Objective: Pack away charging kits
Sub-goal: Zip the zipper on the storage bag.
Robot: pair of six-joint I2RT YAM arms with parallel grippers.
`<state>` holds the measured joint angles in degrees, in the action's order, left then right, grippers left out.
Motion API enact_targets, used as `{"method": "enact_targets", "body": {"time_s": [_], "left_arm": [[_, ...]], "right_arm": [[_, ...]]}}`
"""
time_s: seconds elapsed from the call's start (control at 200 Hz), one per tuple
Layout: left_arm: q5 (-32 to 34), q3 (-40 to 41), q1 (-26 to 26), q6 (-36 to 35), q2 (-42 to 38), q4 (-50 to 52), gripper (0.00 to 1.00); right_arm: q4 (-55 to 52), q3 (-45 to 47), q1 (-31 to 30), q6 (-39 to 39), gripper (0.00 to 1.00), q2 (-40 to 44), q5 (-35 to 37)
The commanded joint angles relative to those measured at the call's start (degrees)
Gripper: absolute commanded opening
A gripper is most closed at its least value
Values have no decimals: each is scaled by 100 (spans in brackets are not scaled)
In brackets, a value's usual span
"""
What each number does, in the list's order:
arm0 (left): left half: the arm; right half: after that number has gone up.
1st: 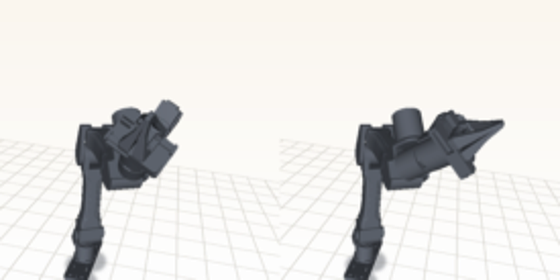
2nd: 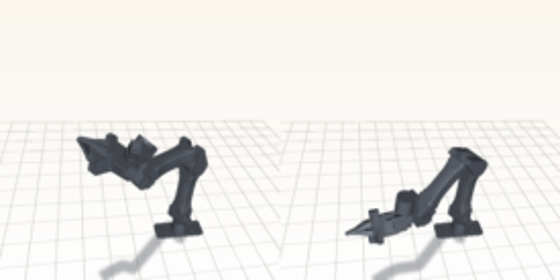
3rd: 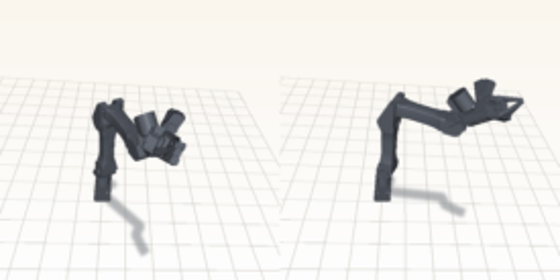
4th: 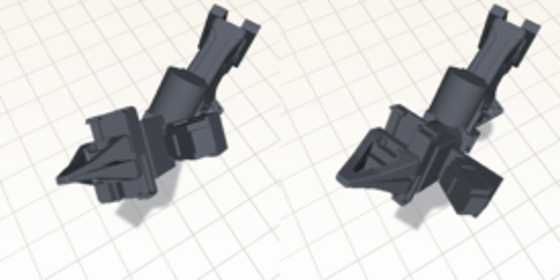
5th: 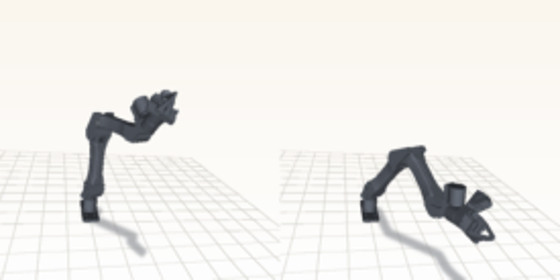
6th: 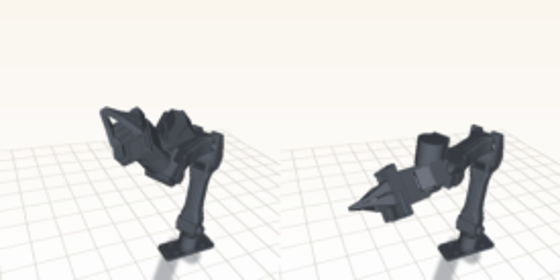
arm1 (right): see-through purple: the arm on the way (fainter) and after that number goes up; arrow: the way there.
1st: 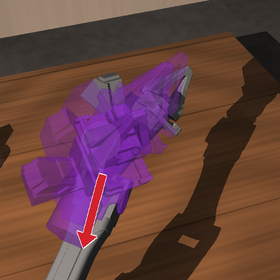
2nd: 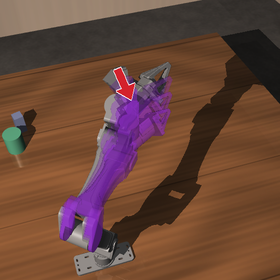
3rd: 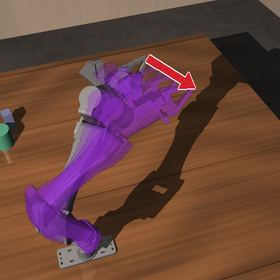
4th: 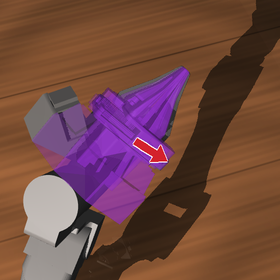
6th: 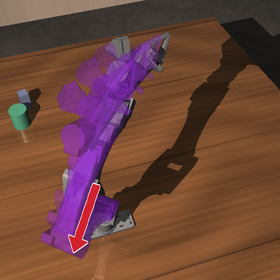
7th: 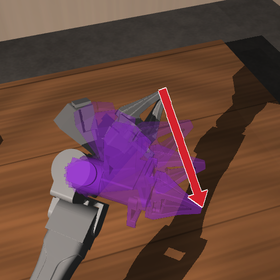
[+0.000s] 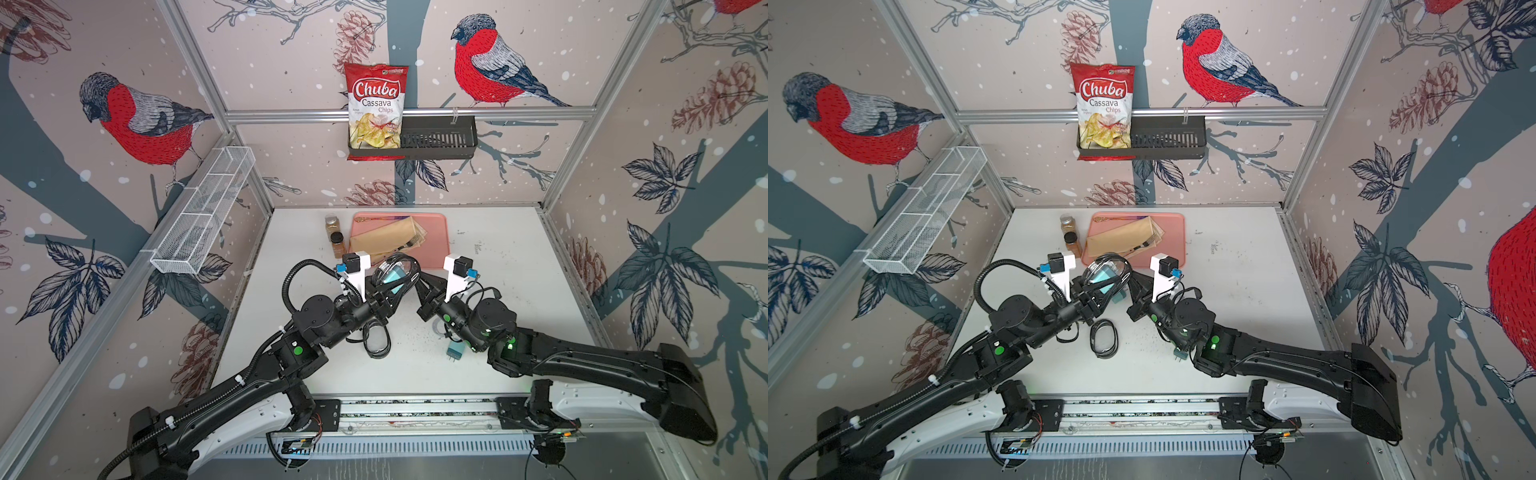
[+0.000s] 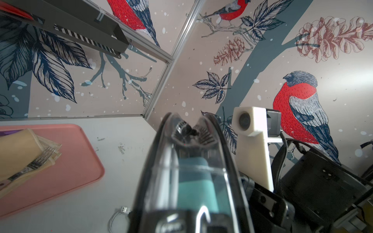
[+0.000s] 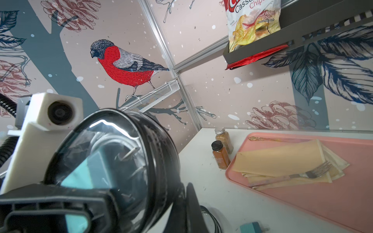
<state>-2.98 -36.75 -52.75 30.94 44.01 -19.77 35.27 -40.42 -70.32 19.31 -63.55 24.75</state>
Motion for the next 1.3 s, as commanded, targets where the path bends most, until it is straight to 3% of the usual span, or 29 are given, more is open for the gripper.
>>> {"method": "enact_targets", "body": {"time_s": [0.0, 0.29, 0.585, 0.8, 1.296], "left_arm": [[-309, -116, 2, 210, -58, 526, 0], [-679, -166, 2, 271, -95, 1321, 0], [-775, -286, 2, -48, -155, 2325, 0], [-1100, -332, 2, -164, -125, 2835, 0], [-1494, -384, 3, -338, 327, 3164, 0]], "right_arm": [[283, 31, 79, -283, 0, 101, 399], [-131, 46, 271, -642, 0, 329, 113], [-107, 571, 488, -1862, 0, 771, -317], [-331, 676, 989, -1829, 0, 1027, -1055], [-625, 211, 1066, -2151, 0, 656, -1064]]}}
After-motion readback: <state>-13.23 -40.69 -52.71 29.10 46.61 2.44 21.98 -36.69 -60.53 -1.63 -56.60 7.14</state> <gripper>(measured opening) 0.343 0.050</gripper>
